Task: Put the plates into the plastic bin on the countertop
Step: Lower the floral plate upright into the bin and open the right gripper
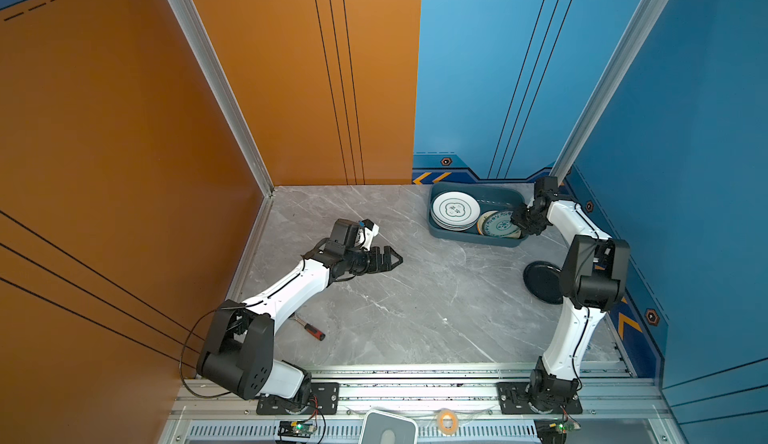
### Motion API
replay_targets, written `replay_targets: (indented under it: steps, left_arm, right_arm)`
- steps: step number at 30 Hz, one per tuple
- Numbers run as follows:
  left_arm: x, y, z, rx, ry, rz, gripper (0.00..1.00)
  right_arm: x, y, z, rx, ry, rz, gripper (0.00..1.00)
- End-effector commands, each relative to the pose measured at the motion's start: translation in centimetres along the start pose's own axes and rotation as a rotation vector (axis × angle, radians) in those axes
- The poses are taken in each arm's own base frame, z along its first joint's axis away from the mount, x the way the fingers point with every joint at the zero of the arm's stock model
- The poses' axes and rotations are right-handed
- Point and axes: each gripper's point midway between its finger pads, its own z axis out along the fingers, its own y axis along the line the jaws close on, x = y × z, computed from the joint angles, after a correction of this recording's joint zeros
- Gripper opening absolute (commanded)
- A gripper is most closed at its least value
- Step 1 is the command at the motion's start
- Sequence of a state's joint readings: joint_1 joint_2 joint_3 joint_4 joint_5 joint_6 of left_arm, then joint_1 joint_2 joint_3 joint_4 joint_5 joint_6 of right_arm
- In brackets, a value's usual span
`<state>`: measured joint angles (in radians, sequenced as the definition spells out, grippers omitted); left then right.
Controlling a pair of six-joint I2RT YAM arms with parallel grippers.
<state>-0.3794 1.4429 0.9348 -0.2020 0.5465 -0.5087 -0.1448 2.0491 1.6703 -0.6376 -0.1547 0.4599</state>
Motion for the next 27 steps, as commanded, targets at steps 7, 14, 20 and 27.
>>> replay_targets:
  steps: [7,14,20,27]
  left_arm:
    - [0.5,0.2,0.0,0.014,0.016,-0.006,0.98]
    - [0.5,0.1,-0.1,0.015,0.011,-0.003,0.98]
    - [0.5,0.0,-0.1,0.017,0.012,-0.003,0.98]
    - [0.4,-0.2,-0.3,0.018,0.004,0.005,0.98]
  right_arm:
    - [1.5,-1.1,0.1,0.124,0.024,-0.082,0.40]
    - [1.6,-1.4,-0.3,0.225,0.021,-0.158,0.41]
    - [2.6,-1.9,1.3,0.273,0.068,-0.195,0.44]
    - [2.9,-2.2,1.9,0.285,0.082,-0.198,0.49]
